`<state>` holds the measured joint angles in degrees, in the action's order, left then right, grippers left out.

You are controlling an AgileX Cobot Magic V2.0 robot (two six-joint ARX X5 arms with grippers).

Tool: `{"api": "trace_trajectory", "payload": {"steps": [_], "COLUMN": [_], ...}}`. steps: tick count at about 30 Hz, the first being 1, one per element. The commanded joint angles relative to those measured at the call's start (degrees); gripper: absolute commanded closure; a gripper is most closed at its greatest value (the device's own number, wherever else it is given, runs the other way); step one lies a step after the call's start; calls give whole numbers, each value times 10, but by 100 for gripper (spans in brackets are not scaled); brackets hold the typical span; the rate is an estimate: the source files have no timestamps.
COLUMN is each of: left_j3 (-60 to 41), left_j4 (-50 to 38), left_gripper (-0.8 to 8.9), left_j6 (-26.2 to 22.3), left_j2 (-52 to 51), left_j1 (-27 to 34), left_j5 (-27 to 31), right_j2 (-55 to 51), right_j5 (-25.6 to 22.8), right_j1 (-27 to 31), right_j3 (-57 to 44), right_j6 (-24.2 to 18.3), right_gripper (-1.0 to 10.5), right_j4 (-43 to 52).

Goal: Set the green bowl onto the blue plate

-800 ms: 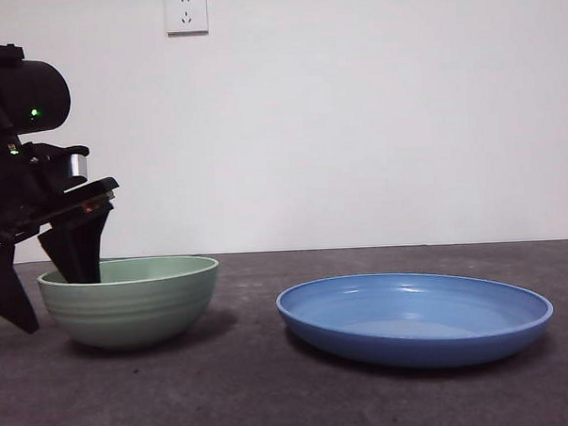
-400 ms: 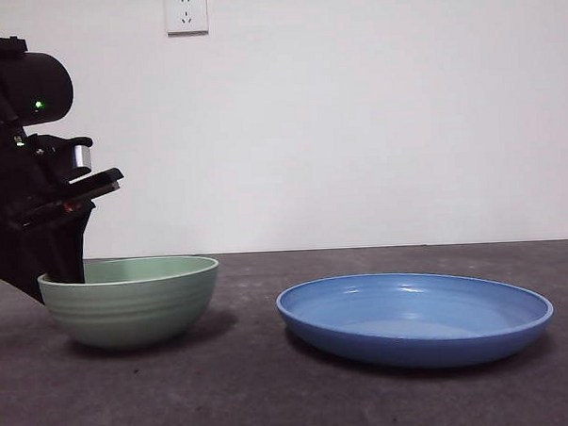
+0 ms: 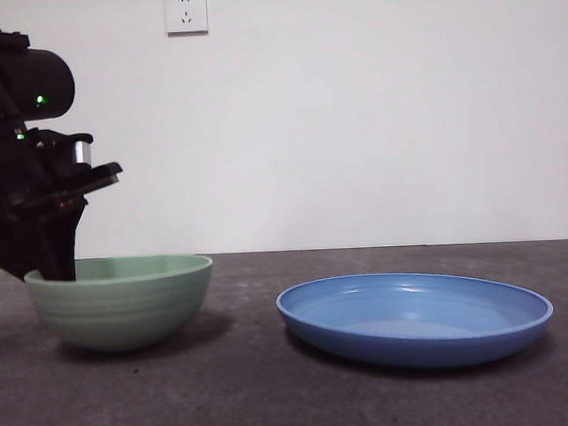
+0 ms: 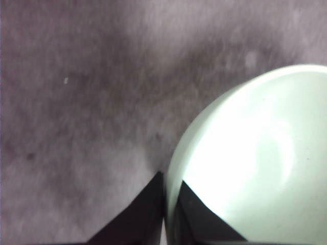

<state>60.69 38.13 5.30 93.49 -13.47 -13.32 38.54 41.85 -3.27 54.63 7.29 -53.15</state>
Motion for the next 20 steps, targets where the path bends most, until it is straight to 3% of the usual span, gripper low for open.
{"api": "trace_trajectory", "payload": {"steps": [1, 9, 20], "left_j3": [50, 187, 283], "left_j4": [28, 132, 159], "left_gripper": [798, 798, 798], "left_j6": [-1, -2, 18], "left_j2": [12, 13, 26], "left_j1": [-9, -47, -150], "left_j5": [1, 1, 1], "right_j2": [3, 3, 3], "right_j5": [1, 2, 2], "right_j1": [-1, -1, -1], "right_j3": [10, 10, 10], "right_j6": [0, 0, 0], "right_gripper": [323, 323, 323], "right_j4": [3, 3, 3]}}
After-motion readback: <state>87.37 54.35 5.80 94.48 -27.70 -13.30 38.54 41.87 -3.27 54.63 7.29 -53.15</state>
